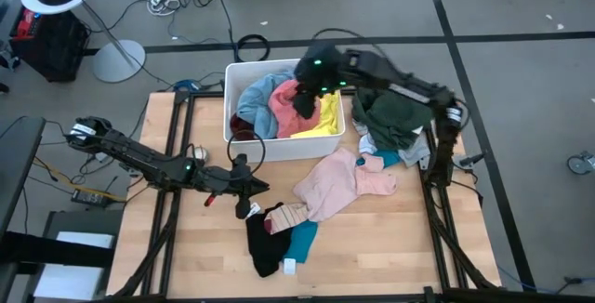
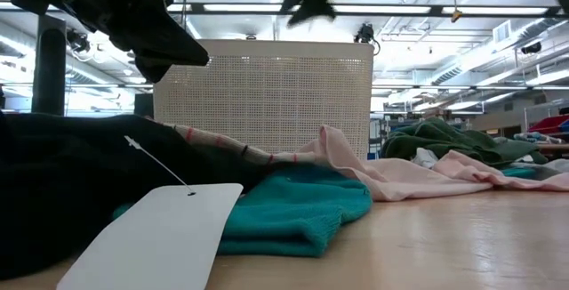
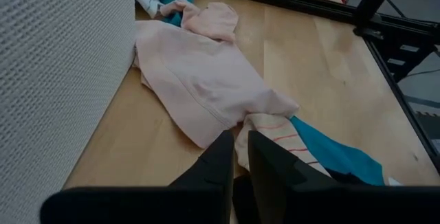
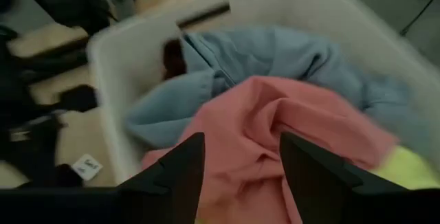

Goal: Sort clothes
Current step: Put the brown patterned sock into the laundry bin

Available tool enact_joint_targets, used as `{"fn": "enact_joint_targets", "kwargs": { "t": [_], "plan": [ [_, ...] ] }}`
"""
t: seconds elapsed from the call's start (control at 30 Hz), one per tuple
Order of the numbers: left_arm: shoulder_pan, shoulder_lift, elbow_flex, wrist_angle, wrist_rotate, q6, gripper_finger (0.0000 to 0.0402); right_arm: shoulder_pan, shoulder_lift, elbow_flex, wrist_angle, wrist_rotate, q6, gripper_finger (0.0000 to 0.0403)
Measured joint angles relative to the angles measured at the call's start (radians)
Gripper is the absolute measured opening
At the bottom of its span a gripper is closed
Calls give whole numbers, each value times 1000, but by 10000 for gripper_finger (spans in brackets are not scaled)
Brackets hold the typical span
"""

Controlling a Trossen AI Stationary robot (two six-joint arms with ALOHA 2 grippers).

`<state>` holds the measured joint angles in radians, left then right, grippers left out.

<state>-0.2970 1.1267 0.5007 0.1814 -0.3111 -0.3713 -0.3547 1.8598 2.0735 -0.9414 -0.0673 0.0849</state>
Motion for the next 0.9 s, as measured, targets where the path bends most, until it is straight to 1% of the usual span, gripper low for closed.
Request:
{"fn": "enact_joint_targets", "kwargs": {
  "t": [0.17,0.3,0.43,0.57,0.67,0.77,0.83,0.9],
  "plan": [
    [-8,0,0,-1,-2,-7,49,70,-179,-2,-83,89,-26,190],
    [-30,0,0,1,-31,-9,48,163,-320,-97,-108,178,-13,190],
    [-46,0,0,0,-35,-25,48,291,-496,-279,-95,298,58,188],
    [-56,0,0,1,-29,-43,48,456,-659,-537,-31,441,201,187],
    [-57,11,0,16,3,-71,48,581,-766,-718,34,553,314,186],
    [-60,44,1,18,79,-114,48,691,-835,-878,66,681,420,185],
    [-63,79,1,29,101,-138,48,748,-857,-968,106,759,476,185],
    [-63,120,4,45,115,-154,48,783,-875,-1037,135,804,522,185]
  ]
}}
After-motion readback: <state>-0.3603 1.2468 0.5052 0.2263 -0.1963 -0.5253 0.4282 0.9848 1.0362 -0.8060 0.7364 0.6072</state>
